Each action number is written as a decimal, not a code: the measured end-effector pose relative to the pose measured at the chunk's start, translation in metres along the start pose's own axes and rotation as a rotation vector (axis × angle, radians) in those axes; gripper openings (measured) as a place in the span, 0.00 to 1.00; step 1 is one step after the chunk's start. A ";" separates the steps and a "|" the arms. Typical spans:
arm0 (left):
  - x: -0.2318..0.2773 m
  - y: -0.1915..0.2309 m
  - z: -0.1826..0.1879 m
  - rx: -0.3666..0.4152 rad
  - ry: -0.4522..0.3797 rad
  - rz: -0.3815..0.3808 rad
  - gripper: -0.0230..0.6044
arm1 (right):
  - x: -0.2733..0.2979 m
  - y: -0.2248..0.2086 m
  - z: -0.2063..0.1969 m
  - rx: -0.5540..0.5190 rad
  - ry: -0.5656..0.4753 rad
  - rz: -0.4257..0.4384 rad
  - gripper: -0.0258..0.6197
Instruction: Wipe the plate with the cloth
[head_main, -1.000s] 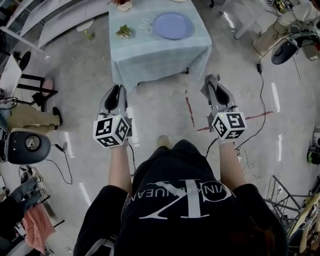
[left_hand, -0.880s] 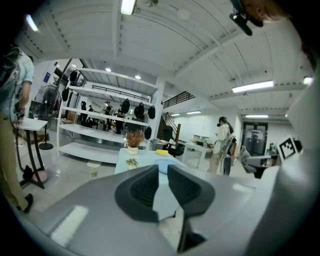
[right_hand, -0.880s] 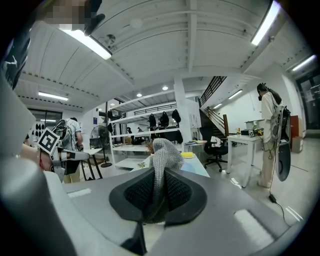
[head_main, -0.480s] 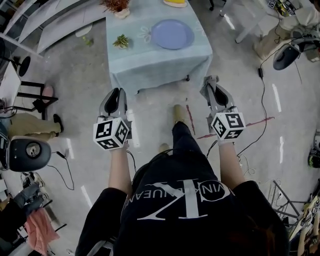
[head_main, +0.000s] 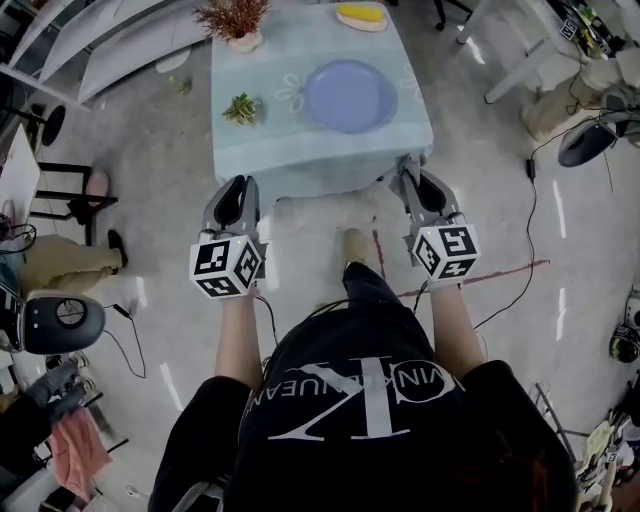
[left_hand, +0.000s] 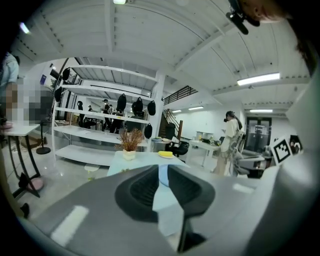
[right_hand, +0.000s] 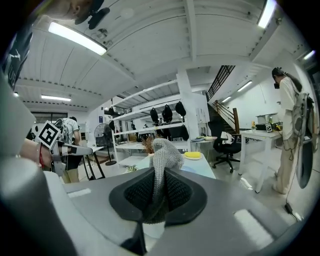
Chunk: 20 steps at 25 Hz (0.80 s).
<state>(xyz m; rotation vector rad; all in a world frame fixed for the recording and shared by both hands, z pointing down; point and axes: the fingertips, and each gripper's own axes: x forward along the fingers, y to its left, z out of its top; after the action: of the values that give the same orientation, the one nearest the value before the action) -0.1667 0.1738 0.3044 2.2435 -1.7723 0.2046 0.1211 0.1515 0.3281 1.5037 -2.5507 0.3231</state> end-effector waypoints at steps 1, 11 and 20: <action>0.010 0.000 0.002 -0.002 0.002 0.003 0.04 | 0.009 -0.005 0.000 0.002 0.007 0.009 0.10; 0.104 -0.005 0.010 -0.025 0.054 0.014 0.04 | 0.095 -0.052 0.010 -0.011 0.070 0.097 0.10; 0.165 0.000 0.002 -0.060 0.080 0.047 0.04 | 0.151 -0.080 0.000 -0.027 0.117 0.159 0.10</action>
<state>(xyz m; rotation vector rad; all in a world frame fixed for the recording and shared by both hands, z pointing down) -0.1271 0.0196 0.3484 2.1240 -1.7673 0.2434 0.1181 -0.0133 0.3738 1.2369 -2.5754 0.3831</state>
